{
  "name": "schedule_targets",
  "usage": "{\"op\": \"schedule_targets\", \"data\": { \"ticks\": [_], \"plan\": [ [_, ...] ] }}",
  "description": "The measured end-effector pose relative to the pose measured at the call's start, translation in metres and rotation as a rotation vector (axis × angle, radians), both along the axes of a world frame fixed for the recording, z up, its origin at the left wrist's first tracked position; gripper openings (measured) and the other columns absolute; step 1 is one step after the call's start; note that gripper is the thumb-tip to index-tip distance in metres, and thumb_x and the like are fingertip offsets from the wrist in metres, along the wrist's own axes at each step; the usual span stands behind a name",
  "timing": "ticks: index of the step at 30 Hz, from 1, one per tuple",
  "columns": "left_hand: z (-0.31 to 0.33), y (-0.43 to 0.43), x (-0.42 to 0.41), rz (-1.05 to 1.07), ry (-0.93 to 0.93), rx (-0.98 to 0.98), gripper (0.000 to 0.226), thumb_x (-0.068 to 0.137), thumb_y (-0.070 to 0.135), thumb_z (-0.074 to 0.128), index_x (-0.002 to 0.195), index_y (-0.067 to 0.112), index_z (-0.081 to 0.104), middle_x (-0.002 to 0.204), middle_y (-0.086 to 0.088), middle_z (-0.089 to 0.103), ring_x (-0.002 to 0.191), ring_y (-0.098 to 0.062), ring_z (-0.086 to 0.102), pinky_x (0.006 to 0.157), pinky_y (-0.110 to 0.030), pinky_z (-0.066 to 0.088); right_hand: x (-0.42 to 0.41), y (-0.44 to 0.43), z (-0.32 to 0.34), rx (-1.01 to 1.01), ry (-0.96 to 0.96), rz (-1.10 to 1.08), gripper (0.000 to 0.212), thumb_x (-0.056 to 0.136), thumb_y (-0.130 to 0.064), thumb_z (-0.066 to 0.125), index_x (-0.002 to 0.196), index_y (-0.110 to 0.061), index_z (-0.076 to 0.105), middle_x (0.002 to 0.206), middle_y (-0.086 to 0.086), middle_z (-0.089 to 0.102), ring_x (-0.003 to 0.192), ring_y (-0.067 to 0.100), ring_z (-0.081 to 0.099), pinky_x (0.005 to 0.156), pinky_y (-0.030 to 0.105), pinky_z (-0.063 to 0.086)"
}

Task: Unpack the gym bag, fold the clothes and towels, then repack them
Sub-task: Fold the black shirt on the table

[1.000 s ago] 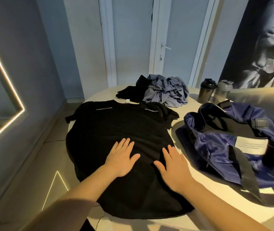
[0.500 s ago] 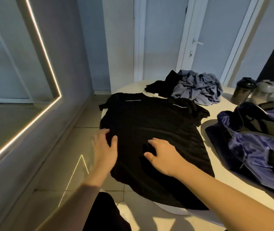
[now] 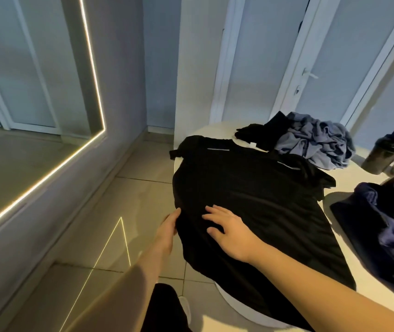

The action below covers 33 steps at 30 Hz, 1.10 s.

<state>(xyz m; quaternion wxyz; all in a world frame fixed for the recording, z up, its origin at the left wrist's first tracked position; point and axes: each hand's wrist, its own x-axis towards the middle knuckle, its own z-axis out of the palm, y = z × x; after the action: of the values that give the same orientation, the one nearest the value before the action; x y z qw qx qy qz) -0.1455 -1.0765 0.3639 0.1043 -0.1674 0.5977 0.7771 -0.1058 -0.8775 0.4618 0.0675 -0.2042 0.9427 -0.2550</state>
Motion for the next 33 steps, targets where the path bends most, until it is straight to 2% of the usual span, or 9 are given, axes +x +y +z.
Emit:
{"op": "schedule_targets", "data": {
  "ticks": [7,11,14,18,20,24,28,30,33],
  "plan": [
    [-0.022,-0.056,0.032,-0.175,-0.062,-0.048,0.081,0.065,0.061,0.086,0.129,0.017,0.064,0.125,-0.002,0.071,0.121,-0.025,0.064,0.114,-0.047,0.041,0.002,0.0,0.002,0.001,-0.031,0.013,0.046,0.104,-0.028,0.052,0.149,-0.033,0.045,0.162,-0.016,0.029,0.152,0.002,0.01,0.126,0.037,0.01],
    [0.004,-0.081,0.065,-0.299,-0.087,-0.119,0.037,0.089,0.031,0.069,0.121,0.013,0.065,0.119,-0.008,0.073,0.113,-0.026,0.067,0.112,-0.04,0.04,0.001,0.0,0.011,0.017,-0.079,0.019,0.047,0.103,-0.027,0.055,0.148,-0.031,0.046,0.163,-0.012,0.029,0.153,0.006,0.011,0.125,0.037,0.011],
    [0.026,-0.093,0.08,-0.338,-0.025,-0.189,0.041,0.088,0.03,0.069,0.124,0.012,0.065,0.12,-0.008,0.073,0.114,-0.025,0.069,0.111,-0.041,0.045,0.003,-0.003,0.023,0.006,-0.085,-0.033,0.045,0.1,-0.026,0.059,0.144,-0.03,0.051,0.159,-0.009,0.036,0.152,0.01,0.019,0.125,0.039,0.018],
    [0.065,-0.093,0.091,-0.279,0.103,-0.466,0.027,0.092,0.033,0.071,0.11,0.012,0.069,0.095,-0.011,0.072,0.088,-0.032,0.067,0.081,-0.036,0.051,0.025,-0.019,0.039,-0.181,0.043,-0.093,0.038,0.098,-0.021,0.062,0.135,-0.031,0.059,0.14,-0.014,0.055,0.131,0.001,0.048,0.11,0.024,0.041],
    [0.087,-0.086,0.094,-0.229,0.17,-0.54,0.018,0.091,0.028,0.073,0.104,0.016,0.071,0.089,-0.009,0.073,0.084,-0.03,0.068,0.077,-0.036,0.052,0.028,-0.03,0.049,-0.352,-0.095,-0.09,0.036,0.098,-0.018,0.064,0.132,-0.028,0.062,0.129,-0.012,0.063,0.112,0.001,0.063,0.095,0.02,0.053],
    [0.133,-0.059,0.103,-0.205,0.322,-0.697,0.019,0.089,0.018,0.073,0.106,0.024,0.068,0.095,0.002,0.074,0.084,-0.005,0.071,0.069,-0.019,0.052,0.011,-0.061,0.077,-0.656,-0.511,-0.262,0.023,0.095,-0.021,0.069,0.117,-0.016,0.066,0.107,0.008,0.071,0.083,0.018,0.075,0.078,0.035,0.063],
    [0.156,-0.035,0.115,-0.236,0.472,-0.863,0.029,0.088,0.015,0.07,0.11,0.033,0.069,0.099,0.007,0.071,0.09,-0.009,0.068,0.081,-0.031,0.056,-0.016,-0.085,0.094,-0.37,-0.606,-0.335,0.04,0.09,-0.043,0.072,0.109,-0.008,0.068,0.088,0.01,0.076,0.06,0.018,0.068,0.056,0.025,0.056],
    [0.16,-0.023,0.118,-0.262,0.508,-0.895,0.027,0.091,0.017,0.067,0.108,0.037,0.07,0.096,0.007,0.07,0.086,-0.01,0.067,0.078,-0.031,0.055,-0.023,-0.09,0.097,-0.191,-0.634,-0.313,0.029,0.093,-0.027,0.068,0.112,-0.005,0.068,0.084,0.009,0.072,0.056,0.014,0.063,0.054,0.02,0.049],
    [0.161,-0.006,0.122,-0.269,0.553,-0.985,0.029,0.093,0.013,0.065,0.112,0.035,0.068,0.102,0.013,0.063,0.09,0.0,0.06,0.071,-0.014,0.047,-0.027,-0.079,0.099,-0.131,-0.523,-0.385,0.021,0.089,-0.008,0.064,0.108,-0.001,0.069,0.081,0.014,0.069,0.057,0.017,0.063,0.052,0.02,0.05]
  ]
}}
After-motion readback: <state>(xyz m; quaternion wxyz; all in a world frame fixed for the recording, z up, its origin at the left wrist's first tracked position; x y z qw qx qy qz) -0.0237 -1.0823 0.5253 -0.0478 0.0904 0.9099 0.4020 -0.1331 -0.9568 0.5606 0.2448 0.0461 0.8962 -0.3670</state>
